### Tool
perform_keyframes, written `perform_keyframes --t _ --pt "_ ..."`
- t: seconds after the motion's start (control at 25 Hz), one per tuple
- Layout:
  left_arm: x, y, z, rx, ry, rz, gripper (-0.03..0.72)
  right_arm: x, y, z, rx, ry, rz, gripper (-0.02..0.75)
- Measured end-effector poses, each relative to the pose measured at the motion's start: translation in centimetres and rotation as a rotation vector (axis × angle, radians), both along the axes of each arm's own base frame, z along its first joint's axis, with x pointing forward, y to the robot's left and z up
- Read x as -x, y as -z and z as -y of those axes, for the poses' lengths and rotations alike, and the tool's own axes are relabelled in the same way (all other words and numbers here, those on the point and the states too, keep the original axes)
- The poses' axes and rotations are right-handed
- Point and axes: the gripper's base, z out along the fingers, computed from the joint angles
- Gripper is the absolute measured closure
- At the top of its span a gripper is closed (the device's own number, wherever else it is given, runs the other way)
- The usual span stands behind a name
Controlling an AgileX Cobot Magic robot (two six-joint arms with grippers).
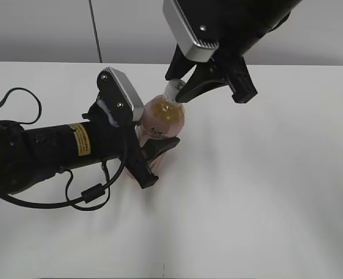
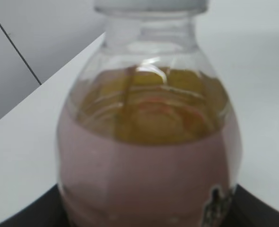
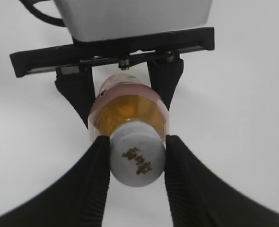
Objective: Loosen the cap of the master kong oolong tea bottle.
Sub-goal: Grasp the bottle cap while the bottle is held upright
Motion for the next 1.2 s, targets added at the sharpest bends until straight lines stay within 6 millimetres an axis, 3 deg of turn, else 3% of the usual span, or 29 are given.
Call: perform_keyframes --t 0.52,1.2 --pt "0.1 0.1 0.0 0.013 0.016 0.020 0.292 1.1 -0.1 -1.1 0.118 -0.569 0.376 0.465" --pt "0.2 0.1 0.1 0.015 0.027 0.019 0.292 1.2 -1.0 -1.3 0.229 -0.846 0.549 0.465"
